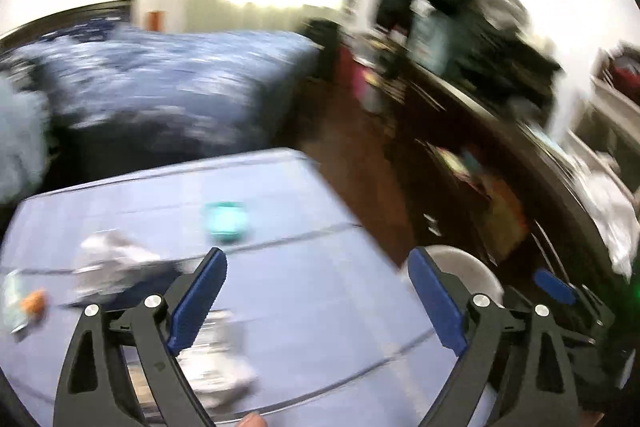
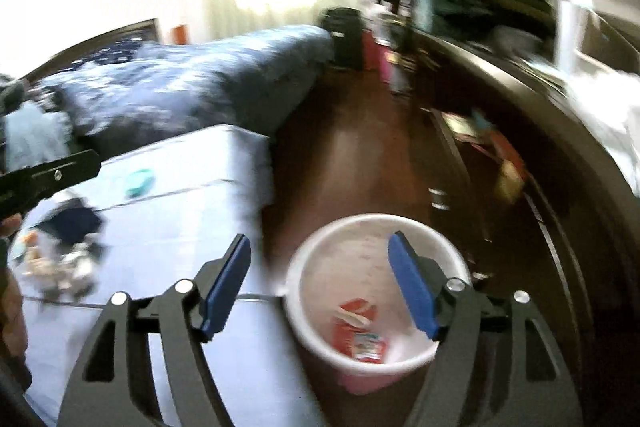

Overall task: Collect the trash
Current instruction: 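Grasp the green-and-white wet-wipes pack with the left tool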

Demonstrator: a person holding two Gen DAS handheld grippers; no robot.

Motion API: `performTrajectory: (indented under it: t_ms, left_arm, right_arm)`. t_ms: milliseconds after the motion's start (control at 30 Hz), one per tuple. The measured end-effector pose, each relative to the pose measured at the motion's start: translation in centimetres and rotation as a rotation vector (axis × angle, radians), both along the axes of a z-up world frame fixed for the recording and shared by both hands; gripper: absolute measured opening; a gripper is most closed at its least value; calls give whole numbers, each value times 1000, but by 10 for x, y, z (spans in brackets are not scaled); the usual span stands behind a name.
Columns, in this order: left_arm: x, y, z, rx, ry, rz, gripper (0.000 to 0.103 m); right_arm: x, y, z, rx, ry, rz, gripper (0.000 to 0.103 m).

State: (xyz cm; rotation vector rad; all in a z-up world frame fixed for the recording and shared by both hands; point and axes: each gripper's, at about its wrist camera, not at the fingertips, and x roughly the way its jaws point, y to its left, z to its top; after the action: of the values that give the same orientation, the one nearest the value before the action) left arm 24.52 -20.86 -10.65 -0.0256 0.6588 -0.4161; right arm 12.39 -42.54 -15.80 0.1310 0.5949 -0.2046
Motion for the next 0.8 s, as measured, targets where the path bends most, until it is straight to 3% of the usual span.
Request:
performTrajectory:
  t_ms: [200, 300, 400, 500, 633, 800]
  left_arm:
    - [-1, 120, 5, 46, -67, 354, 99]
    - [14, 180, -8, 28, -20, 513, 99]
    - [37, 230, -31, 15, 90, 641, 99]
    - [60, 261, -53, 23, 157, 697, 99]
    - [88, 280, -80, 36, 265, 700, 99]
    - [90, 285, -106, 37, 335, 684, 97]
  right_arm:
    - [23, 67, 10, -6, 9, 171, 76]
    - [34, 93, 11, -13, 21, 223, 76]
    - [42, 121, 11, -12, 33, 279, 76]
    - [49, 149, 11, -27, 42, 325, 76]
    - [59, 175, 9, -39, 57, 365, 76]
    - [66, 187, 2, -34, 85, 376, 76]
